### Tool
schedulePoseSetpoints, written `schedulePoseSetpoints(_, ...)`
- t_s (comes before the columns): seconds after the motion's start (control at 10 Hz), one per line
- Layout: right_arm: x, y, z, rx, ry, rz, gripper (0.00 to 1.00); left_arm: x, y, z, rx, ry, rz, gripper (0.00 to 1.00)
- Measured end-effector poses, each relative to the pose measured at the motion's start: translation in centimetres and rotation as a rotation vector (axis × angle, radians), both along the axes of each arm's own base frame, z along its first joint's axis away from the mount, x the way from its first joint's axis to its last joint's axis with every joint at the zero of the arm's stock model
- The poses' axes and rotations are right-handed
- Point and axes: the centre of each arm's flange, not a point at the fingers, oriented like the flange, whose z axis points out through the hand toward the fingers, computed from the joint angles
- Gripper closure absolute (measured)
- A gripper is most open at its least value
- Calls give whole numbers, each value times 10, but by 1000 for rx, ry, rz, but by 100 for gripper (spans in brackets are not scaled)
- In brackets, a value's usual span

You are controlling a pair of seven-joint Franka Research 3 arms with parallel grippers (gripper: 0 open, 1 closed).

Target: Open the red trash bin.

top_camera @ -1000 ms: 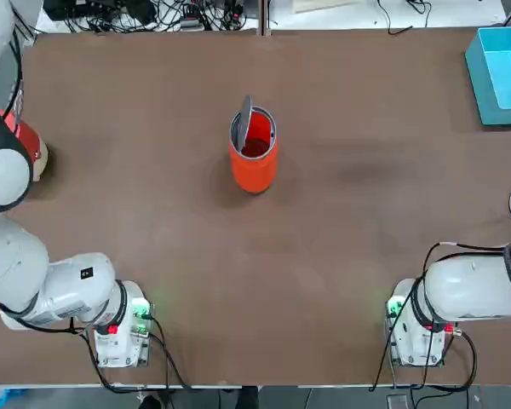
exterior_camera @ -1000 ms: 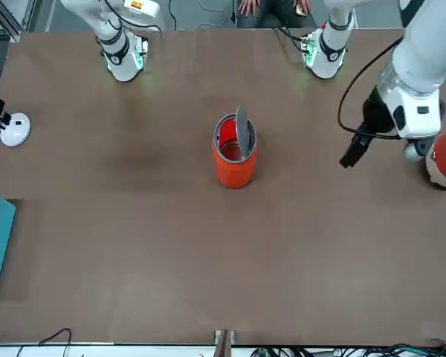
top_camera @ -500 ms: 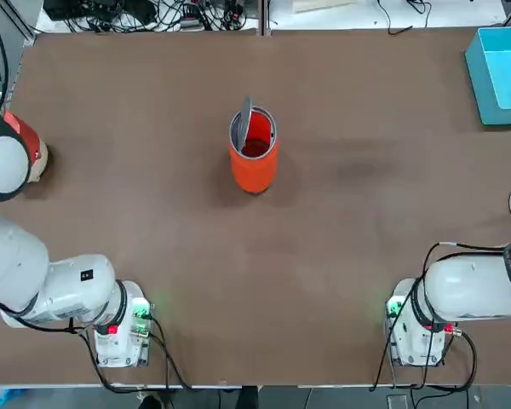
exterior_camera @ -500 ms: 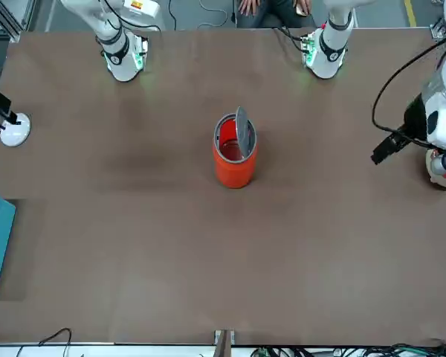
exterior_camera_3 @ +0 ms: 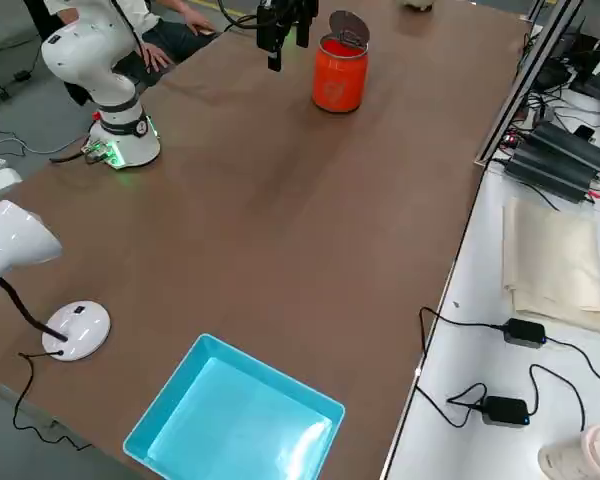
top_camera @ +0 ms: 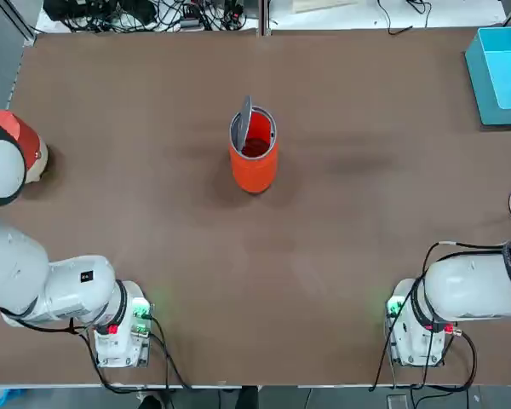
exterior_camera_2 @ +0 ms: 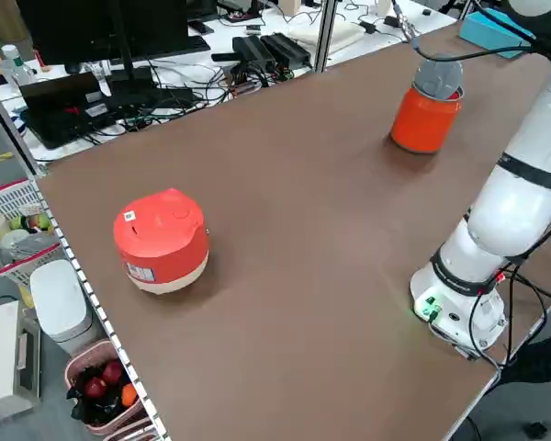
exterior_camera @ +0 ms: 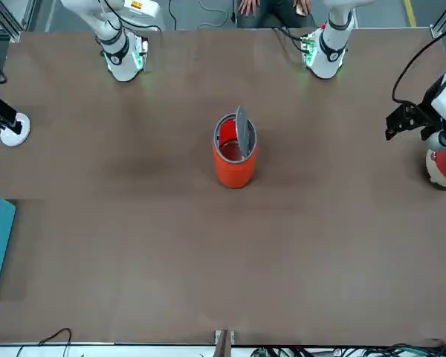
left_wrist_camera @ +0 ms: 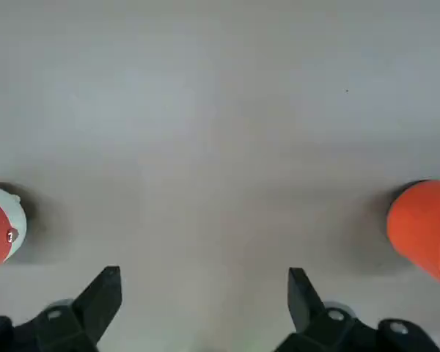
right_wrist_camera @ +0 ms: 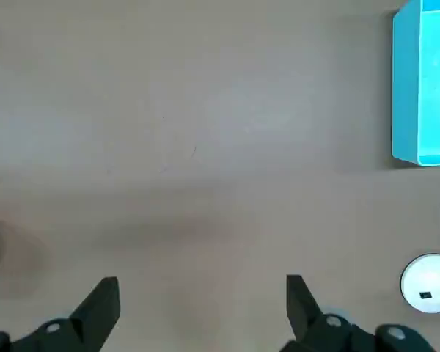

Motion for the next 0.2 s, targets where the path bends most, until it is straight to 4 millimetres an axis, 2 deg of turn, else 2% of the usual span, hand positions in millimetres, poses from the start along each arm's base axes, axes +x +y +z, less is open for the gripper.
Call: schedulePoseSetpoints(0.2, 0, 1, 0, 0, -1, 2, 0, 0, -3, 0, 0, 1, -4, 0)
